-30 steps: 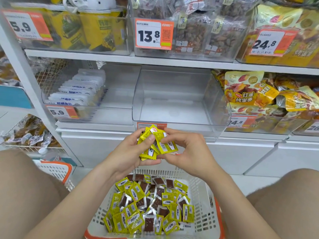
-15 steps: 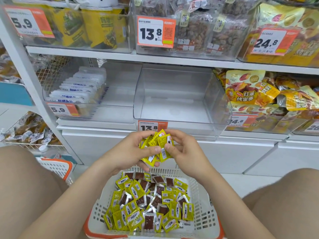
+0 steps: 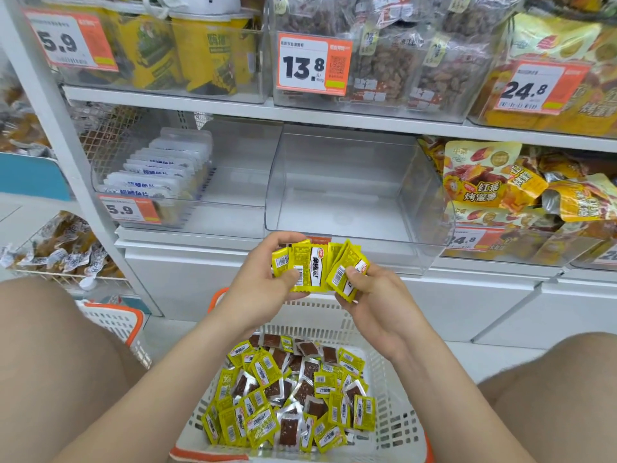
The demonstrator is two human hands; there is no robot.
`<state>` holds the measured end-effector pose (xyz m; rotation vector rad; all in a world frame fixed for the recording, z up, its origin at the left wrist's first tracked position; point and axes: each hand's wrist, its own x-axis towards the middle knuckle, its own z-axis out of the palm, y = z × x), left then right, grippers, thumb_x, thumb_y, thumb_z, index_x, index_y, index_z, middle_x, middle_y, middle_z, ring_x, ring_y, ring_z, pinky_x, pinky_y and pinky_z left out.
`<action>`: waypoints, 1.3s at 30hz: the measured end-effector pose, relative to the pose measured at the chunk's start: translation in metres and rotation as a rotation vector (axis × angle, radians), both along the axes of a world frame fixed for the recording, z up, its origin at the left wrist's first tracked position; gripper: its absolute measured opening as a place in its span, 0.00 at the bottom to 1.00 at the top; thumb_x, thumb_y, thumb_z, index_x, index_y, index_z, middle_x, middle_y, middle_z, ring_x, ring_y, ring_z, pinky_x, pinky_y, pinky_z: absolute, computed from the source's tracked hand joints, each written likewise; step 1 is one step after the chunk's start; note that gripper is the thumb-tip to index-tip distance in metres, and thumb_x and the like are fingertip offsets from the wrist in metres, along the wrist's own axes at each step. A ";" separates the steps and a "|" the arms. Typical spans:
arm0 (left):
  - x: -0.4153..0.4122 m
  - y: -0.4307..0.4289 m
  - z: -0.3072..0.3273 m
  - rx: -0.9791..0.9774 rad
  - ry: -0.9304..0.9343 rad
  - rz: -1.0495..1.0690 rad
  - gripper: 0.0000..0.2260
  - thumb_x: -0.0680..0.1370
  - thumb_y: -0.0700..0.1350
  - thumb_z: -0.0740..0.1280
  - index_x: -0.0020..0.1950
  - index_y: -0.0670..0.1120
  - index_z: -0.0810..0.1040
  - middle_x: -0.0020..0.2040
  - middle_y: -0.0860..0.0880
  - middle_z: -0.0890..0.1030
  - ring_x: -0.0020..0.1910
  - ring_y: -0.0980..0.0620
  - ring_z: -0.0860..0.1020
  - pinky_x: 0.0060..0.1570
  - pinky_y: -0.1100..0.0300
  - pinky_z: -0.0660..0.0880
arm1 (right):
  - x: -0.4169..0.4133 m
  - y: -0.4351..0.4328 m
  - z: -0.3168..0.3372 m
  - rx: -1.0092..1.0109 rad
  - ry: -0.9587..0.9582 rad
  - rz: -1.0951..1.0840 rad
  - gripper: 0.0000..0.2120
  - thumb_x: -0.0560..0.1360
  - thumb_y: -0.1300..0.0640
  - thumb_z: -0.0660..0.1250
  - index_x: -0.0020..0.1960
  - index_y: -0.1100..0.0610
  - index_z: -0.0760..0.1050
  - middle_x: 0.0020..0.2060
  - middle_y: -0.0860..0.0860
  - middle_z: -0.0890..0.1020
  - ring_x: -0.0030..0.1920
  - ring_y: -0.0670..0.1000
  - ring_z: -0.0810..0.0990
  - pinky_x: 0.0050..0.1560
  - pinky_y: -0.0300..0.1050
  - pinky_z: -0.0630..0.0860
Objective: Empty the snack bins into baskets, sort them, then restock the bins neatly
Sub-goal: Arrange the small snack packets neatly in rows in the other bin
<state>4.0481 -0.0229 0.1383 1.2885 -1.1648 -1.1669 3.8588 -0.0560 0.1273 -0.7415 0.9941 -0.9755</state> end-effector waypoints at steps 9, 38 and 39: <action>-0.012 0.001 -0.002 -0.023 0.086 0.148 0.18 0.81 0.31 0.68 0.63 0.53 0.77 0.62 0.46 0.81 0.53 0.45 0.86 0.47 0.50 0.85 | 0.009 0.004 0.001 -0.140 -0.050 -0.047 0.13 0.85 0.65 0.60 0.67 0.66 0.76 0.60 0.59 0.85 0.58 0.57 0.84 0.66 0.54 0.77; -0.024 -0.003 0.019 -0.029 -0.014 0.017 0.24 0.79 0.28 0.59 0.67 0.51 0.78 0.58 0.52 0.85 0.58 0.49 0.84 0.52 0.65 0.79 | 0.024 0.005 -0.004 -0.494 0.477 -0.142 0.19 0.84 0.62 0.61 0.73 0.48 0.69 0.64 0.49 0.79 0.67 0.48 0.77 0.73 0.55 0.71; -0.027 -0.002 0.018 -0.015 -0.002 -0.003 0.23 0.77 0.32 0.61 0.67 0.53 0.77 0.60 0.53 0.84 0.61 0.49 0.82 0.58 0.61 0.78 | 0.024 0.006 -0.003 -0.526 0.544 -0.129 0.21 0.85 0.61 0.61 0.75 0.47 0.67 0.67 0.49 0.76 0.69 0.46 0.74 0.74 0.53 0.69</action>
